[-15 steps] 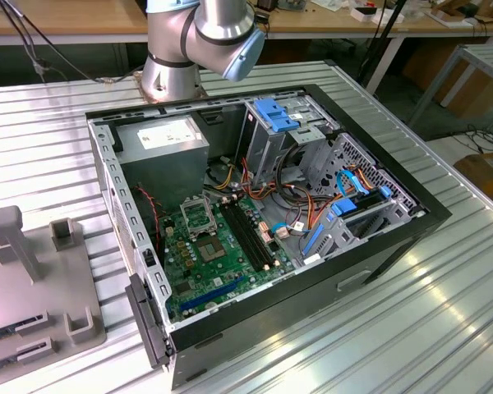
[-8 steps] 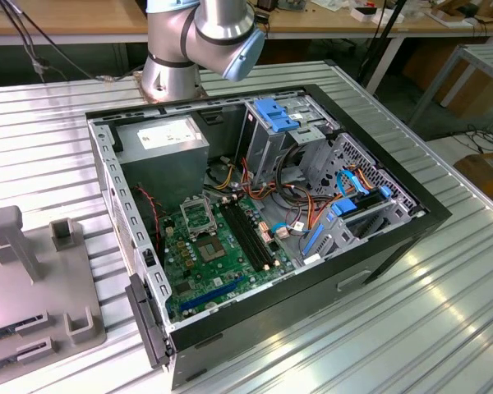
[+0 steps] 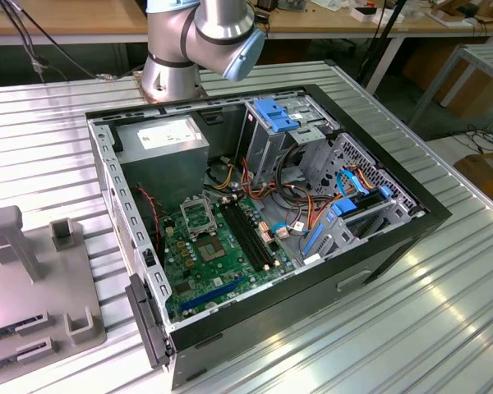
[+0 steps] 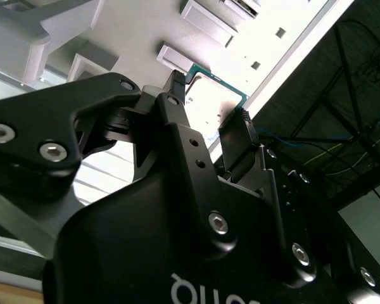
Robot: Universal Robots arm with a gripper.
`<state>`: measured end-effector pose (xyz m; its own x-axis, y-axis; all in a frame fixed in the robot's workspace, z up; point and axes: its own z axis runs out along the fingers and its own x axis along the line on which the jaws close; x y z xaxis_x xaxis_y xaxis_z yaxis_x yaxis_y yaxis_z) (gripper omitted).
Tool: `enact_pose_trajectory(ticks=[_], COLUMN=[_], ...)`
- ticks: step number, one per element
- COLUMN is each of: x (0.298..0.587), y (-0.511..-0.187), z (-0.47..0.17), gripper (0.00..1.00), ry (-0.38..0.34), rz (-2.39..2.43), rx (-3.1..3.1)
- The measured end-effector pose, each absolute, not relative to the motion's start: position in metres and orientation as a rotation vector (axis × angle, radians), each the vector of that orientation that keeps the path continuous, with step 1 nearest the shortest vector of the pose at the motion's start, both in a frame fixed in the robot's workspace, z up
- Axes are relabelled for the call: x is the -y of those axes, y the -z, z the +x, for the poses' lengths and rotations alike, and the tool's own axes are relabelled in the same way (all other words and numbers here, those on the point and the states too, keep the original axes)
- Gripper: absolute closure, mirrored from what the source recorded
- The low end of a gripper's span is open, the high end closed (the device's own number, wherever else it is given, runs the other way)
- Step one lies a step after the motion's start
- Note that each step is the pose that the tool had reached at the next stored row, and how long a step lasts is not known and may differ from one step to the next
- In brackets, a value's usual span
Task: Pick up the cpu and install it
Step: 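Pick up the cpu and move it towards the insertion slot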
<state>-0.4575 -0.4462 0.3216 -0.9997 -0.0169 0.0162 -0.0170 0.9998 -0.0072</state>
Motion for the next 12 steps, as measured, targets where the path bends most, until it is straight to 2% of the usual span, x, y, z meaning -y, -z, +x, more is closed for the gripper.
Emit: enact_pose_trajectory(ticks=[12], x=[0.4462], y=[-0.3318], z=[-0.4575], gripper=[0.53], ry=[-0.011], rz=[0.026], rx=[3.126])
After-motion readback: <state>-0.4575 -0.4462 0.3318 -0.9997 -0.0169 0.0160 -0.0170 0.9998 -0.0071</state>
